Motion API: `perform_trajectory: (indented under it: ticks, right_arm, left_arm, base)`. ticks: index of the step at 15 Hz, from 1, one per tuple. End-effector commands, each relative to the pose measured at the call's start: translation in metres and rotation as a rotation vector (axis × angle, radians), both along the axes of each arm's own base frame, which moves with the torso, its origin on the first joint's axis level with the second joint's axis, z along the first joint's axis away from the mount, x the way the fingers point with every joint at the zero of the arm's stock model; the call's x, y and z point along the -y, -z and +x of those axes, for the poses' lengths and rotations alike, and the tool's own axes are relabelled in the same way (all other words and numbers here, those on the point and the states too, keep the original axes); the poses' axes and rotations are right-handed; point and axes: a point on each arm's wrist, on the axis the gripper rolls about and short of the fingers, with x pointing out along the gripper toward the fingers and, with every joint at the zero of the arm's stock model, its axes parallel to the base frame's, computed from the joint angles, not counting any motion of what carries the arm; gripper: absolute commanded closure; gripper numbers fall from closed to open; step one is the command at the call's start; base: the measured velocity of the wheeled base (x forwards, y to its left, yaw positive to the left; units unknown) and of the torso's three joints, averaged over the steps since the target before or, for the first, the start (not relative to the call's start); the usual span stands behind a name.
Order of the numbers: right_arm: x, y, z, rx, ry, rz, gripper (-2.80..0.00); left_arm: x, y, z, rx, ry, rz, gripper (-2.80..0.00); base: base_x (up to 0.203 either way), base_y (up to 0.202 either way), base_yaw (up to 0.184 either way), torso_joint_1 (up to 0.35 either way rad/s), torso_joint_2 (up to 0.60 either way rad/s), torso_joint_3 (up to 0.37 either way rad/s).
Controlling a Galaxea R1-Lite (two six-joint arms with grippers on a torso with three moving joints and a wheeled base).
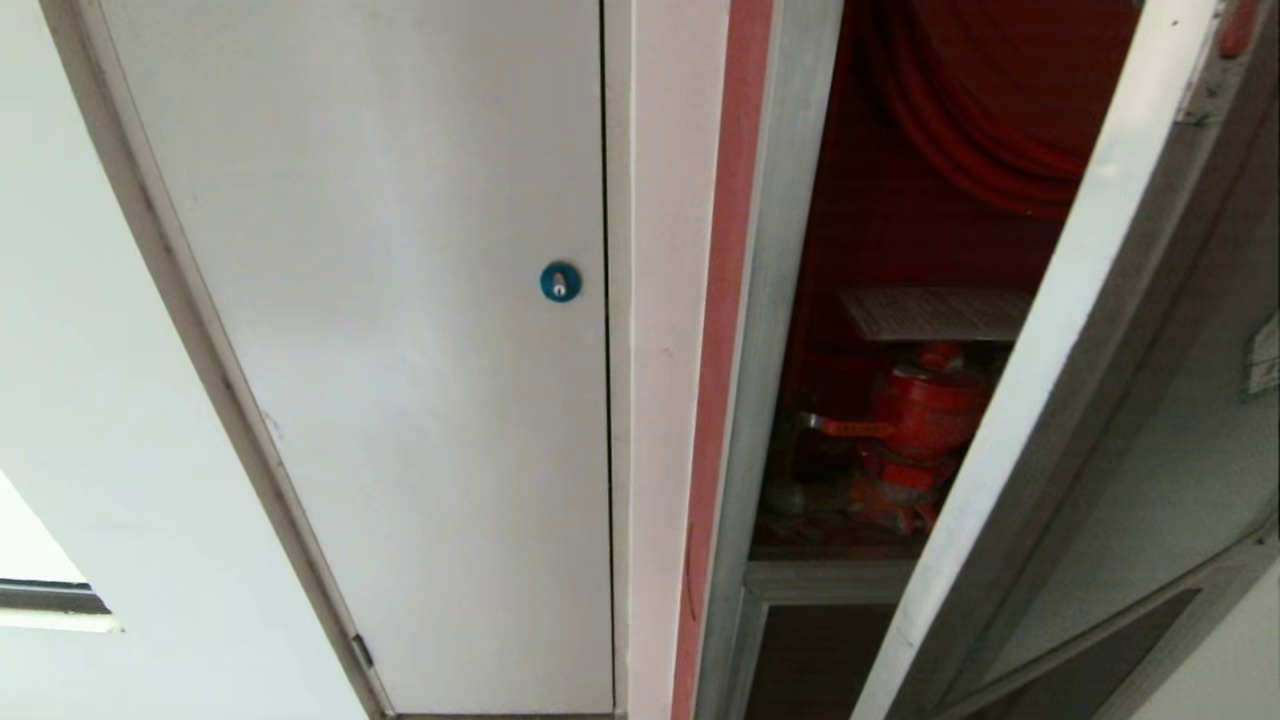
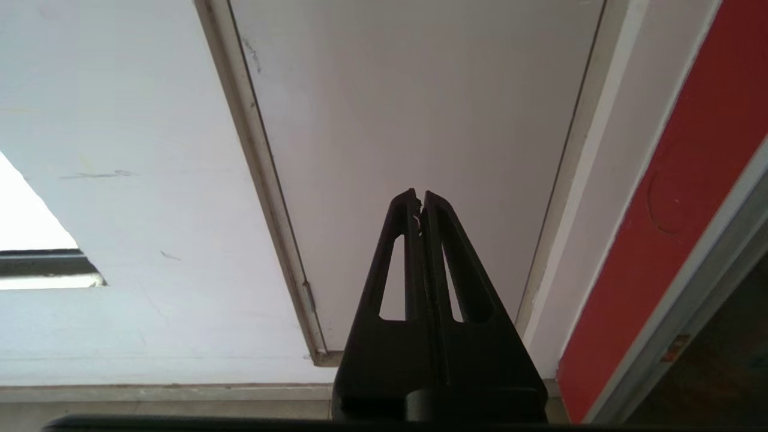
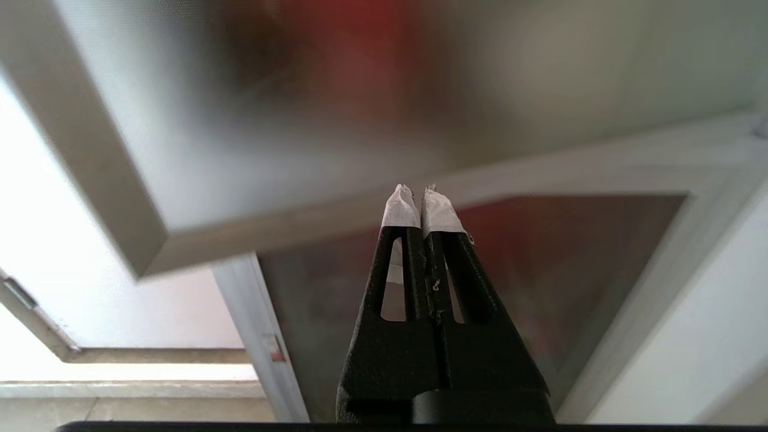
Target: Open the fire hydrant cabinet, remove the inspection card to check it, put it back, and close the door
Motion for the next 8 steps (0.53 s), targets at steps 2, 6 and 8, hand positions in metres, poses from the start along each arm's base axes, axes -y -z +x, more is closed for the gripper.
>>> perform_trajectory:
  ticks: [2, 6, 8]
  right_arm:
    - [0.0, 0.0004, 0.0, 0.001, 0.0, 0.0, 0.0]
    - [0.0, -0.0001, -0.0002, 0.002, 0.0, 0.0, 0.0]
    - [0.0, -0.0001, -0.0002, 0.002, 0.0, 0.001, 0.0]
  left_arm:
    - [0.0, 0.0019, 0.0006, -0.008, 0.0, 0.0, 0.0]
    - [0.0, 0.0021, 0.0007, -0.009, 0.0, -0.001, 0.0]
    - [0.0, 0.0021, 0.0007, -0.009, 0.0, -0.009, 0.0]
  base:
    - [0.196, 0.0, -0.001, 0.002, 0.0, 0.004]
    - [0.199, 0.0, 0.0, -0.001, 0.0, 0.004]
    - [0.19, 0.0, 0.001, 0.009, 0.0, 0.004]
